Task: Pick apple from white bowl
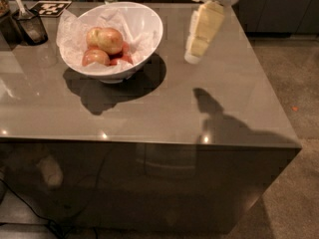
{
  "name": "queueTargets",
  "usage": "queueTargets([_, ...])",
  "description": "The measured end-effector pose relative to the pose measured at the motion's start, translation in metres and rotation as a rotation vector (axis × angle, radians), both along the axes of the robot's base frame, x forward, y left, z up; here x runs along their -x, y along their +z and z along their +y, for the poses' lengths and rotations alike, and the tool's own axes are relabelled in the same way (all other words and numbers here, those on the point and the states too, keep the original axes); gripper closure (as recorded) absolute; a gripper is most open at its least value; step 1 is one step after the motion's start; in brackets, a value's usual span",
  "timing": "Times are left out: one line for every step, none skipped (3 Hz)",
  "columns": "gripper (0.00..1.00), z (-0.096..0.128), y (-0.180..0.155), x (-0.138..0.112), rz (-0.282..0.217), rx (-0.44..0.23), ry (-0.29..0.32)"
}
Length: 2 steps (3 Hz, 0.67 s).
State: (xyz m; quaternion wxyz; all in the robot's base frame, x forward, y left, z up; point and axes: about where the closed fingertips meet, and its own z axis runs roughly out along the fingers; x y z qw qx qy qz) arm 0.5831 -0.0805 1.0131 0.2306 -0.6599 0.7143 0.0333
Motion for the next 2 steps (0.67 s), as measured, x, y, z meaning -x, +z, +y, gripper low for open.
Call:
queueTargets([0.00,0.034,0.002,-0.040,-0.002,0.016,0.077])
queueTargets([0.00,0.070,0.007,-0.074,-0.032,0.009,0.125])
